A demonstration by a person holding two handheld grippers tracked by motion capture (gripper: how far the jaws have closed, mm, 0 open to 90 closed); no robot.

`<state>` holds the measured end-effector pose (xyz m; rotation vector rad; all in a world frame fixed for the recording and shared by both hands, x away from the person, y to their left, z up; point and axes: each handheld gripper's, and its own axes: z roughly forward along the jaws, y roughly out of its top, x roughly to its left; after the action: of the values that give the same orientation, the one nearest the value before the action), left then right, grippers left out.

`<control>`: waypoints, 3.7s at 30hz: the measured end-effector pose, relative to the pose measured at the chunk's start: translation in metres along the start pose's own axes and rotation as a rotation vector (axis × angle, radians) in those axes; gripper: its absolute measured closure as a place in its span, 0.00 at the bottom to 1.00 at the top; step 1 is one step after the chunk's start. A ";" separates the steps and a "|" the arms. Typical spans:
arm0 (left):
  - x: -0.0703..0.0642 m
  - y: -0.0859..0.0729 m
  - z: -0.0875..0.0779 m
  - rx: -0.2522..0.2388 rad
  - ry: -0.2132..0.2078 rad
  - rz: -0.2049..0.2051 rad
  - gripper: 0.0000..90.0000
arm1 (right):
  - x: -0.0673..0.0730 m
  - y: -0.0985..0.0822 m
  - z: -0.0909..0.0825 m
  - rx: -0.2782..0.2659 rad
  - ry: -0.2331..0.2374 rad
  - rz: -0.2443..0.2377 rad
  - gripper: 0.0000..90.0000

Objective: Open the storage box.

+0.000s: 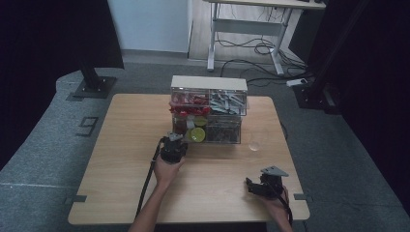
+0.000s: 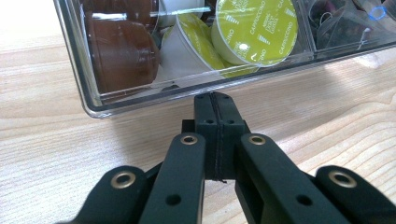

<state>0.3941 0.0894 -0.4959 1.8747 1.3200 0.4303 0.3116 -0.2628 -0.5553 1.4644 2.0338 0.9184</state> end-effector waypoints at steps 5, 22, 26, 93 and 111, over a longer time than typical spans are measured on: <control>-0.001 0.001 -0.003 -0.004 -0.002 0.010 1.00 | 0.000 0.000 0.000 0.000 0.000 -0.001 0.19; -0.002 0.012 -0.021 -0.056 0.001 0.016 1.00 | 0.000 0.000 0.000 0.000 0.000 0.000 0.19; -0.002 0.017 -0.026 -0.067 -0.004 0.015 1.00 | 0.000 0.000 0.000 0.000 0.000 0.000 0.19; 0.005 0.076 -0.048 -0.151 -0.025 -0.010 1.00 | 0.000 0.000 0.000 -0.002 0.000 -0.001 0.19; 0.004 0.075 -0.047 -0.155 -0.026 -0.017 1.00 | 0.000 0.000 0.000 -0.001 0.000 -0.001 0.19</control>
<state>0.4125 0.1010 -0.4104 1.7348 1.2480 0.4835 0.3116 -0.2629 -0.5554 1.4627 2.0331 0.9191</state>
